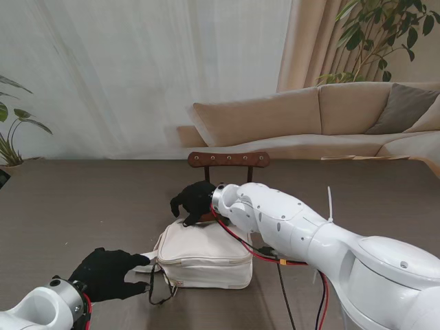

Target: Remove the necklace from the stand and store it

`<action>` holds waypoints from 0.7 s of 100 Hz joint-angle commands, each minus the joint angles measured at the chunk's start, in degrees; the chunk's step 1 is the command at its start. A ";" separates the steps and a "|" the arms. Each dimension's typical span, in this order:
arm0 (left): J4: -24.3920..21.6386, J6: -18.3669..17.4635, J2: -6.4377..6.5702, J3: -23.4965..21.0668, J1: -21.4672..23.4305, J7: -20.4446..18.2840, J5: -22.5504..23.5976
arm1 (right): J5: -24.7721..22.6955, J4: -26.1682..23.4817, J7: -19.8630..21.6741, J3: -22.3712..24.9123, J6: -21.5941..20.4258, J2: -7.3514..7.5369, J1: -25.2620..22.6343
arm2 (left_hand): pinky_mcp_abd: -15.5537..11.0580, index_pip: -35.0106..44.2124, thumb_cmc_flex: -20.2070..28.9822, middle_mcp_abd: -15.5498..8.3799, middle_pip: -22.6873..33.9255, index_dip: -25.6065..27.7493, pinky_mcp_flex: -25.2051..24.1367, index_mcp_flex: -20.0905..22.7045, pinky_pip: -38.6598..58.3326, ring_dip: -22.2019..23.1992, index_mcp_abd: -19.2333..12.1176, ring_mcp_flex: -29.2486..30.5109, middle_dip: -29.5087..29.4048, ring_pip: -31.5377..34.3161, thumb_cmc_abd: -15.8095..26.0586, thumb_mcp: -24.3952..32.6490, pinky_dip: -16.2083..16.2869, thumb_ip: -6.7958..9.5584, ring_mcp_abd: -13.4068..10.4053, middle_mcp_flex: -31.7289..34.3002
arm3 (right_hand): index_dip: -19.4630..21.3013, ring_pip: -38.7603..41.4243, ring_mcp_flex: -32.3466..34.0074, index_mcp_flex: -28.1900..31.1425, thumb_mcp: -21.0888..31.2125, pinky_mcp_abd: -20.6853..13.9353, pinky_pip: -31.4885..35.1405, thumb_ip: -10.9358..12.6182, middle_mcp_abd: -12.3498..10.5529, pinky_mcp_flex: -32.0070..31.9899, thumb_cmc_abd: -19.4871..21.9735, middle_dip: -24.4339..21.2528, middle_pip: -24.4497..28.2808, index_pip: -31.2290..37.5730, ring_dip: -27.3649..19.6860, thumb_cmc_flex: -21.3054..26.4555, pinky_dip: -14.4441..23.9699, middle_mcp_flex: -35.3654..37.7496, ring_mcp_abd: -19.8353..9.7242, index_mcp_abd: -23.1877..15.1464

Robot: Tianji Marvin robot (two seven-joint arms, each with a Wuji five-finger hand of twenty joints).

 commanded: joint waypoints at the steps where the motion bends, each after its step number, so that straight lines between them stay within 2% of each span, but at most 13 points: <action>1: 1.08 -0.37 -0.13 0.42 -0.53 0.38 -0.92 | -0.78 -0.73 0.92 -0.02 0.57 1.14 -1.20 | -1.08 -0.66 -1.52 -0.04 0.18 -0.46 -1.51 -1.01 -1.62 -0.89 -1.11 -2.51 -0.52 -1.33 0.18 -0.80 -0.44 -0.32 0.45 -0.95 | -1.53 -0.11 -1.27 -2.66 -0.80 1.96 -0.95 1.11 -0.01 -6.13 -1.29 -0.69 -0.12 -0.60 -0.77 -1.19 -0.92 -2.41 0.90 0.57; 9: 2.39 -1.45 -0.34 0.72 -1.30 3.32 -1.77 | -0.56 -3.27 1.29 1.24 1.76 2.40 -1.85 | -1.98 -0.24 -1.07 -0.44 -0.13 -0.38 -2.39 -0.32 -2.25 -1.55 -1.79 -3.83 -0.85 -1.77 0.47 -0.90 -0.29 -0.28 -0.12 -1.23 | -2.04 -2.61 -3.87 -4.60 -2.80 3.48 -2.43 1.26 0.37 -7.47 0.89 -1.43 -0.96 -0.99 -1.89 -2.47 -1.37 -4.89 2.04 1.59; 18: 3.94 -2.28 -0.60 1.03 -2.48 6.23 -3.30 | -0.51 -7.25 1.98 3.21 3.36 4.32 -2.66 | -2.70 -0.09 -0.82 -0.98 -0.73 -0.37 -4.14 -0.20 -3.65 -2.40 -1.81 -5.86 -1.42 -2.46 0.44 -1.13 -0.35 -0.28 -0.14 -1.99 | -3.17 -8.57 -8.35 -7.47 -6.62 5.33 -5.68 1.72 0.40 -9.60 4.41 -3.37 -2.56 -2.04 -5.26 -4.61 -2.54 -8.58 4.15 1.56; 32: 6.34 -3.26 -0.79 1.37 -4.81 8.64 -6.36 | 1.09 -14.95 4.60 7.94 6.38 7.71 -4.87 | -2.63 0.02 -0.51 -1.24 -1.18 -0.35 -5.21 0.05 -5.28 -3.20 -2.05 -7.21 -2.11 -2.76 0.24 -1.22 -0.42 -0.27 0.08 -2.44 | -4.15 -13.96 -13.52 -9.14 -13.36 7.38 -9.25 2.83 1.01 -12.54 9.77 -5.38 -3.70 -2.99 -8.92 -5.11 -3.43 -12.26 6.54 1.24; 55: 8.92 -4.65 -1.06 1.90 -7.89 11.49 -8.88 | 0.45 -24.24 7.76 13.53 9.37 11.80 -7.67 | -2.43 -0.02 -0.23 -1.75 -1.68 -0.35 -5.89 0.11 -9.17 -4.64 -1.86 -9.56 -3.50 -3.12 -0.12 -1.46 -0.94 -0.28 0.14 -3.33 | -4.19 -15.87 -15.65 -8.56 -17.27 7.81 -10.74 3.66 1.19 -13.50 12.23 -6.18 -4.26 -3.32 -10.50 -4.63 -3.53 -13.64 7.05 0.97; 70: 10.80 -6.13 -1.30 2.05 -9.80 13.53 -10.78 | -0.38 -31.78 9.97 19.61 10.74 14.93 -12.46 | -2.27 -0.04 -0.17 -2.18 -1.81 -0.31 -6.73 0.11 -11.10 -5.13 -1.86 -10.69 -3.83 -3.37 -0.54 -1.55 -1.31 -0.29 -0.08 -3.85 | -3.52 -15.96 -15.92 -6.55 -18.01 7.83 -10.90 3.95 1.05 -13.55 12.52 -6.27 -4.18 -2.74 -10.69 -4.12 -3.42 -13.38 6.88 0.53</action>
